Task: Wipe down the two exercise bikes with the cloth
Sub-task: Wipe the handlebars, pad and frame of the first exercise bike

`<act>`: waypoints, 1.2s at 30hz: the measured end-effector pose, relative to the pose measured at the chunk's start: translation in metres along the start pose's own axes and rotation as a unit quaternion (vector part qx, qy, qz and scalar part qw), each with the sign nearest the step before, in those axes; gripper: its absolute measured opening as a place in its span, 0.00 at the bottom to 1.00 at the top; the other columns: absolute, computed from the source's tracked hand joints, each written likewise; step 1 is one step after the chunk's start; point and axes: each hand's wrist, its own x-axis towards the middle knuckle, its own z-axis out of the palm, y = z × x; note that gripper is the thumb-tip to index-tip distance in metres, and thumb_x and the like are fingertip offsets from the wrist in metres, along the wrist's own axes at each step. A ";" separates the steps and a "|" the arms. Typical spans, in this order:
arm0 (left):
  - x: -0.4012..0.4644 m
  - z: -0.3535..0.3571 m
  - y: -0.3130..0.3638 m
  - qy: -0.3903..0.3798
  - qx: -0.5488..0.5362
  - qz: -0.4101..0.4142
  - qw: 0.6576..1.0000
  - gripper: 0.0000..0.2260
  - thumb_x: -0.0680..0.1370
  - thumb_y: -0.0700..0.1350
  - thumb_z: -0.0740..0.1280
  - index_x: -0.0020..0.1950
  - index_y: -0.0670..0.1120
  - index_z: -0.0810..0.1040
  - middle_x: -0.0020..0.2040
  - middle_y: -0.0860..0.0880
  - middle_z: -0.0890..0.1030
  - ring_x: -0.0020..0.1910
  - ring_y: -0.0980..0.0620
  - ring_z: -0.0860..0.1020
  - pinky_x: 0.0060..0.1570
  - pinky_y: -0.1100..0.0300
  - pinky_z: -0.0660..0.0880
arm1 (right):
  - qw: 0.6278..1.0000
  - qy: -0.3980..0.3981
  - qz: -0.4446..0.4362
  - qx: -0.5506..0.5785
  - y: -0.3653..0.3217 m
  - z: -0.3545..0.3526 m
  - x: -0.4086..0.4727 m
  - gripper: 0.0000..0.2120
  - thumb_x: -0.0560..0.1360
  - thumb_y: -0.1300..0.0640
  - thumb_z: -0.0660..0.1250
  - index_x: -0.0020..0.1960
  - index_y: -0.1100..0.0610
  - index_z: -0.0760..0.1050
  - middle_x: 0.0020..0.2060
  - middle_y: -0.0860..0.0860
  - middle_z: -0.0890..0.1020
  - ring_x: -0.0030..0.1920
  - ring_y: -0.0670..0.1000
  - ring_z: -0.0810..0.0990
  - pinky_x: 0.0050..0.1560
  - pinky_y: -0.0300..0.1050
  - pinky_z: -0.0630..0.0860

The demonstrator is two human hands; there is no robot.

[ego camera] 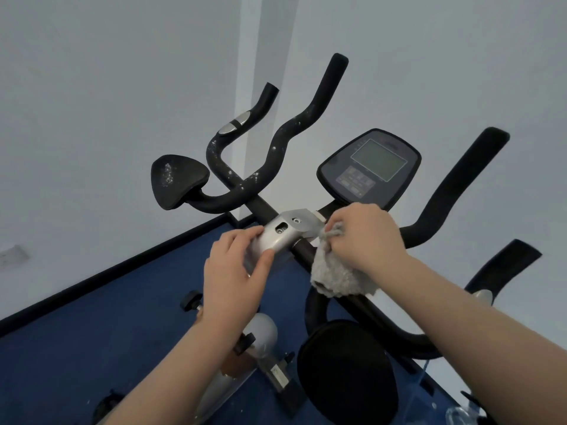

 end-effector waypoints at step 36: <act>-0.254 -0.070 0.054 0.152 0.222 -0.200 0.942 0.09 0.73 0.45 0.70 0.49 0.58 0.78 0.46 0.66 0.74 0.45 0.63 0.76 0.40 0.75 0.65 | 0.874 0.037 -0.398 0.275 -0.011 0.037 -0.197 0.18 0.67 0.55 0.76 0.56 0.51 0.79 0.52 0.43 0.81 0.51 0.44 0.79 0.52 0.39 0.77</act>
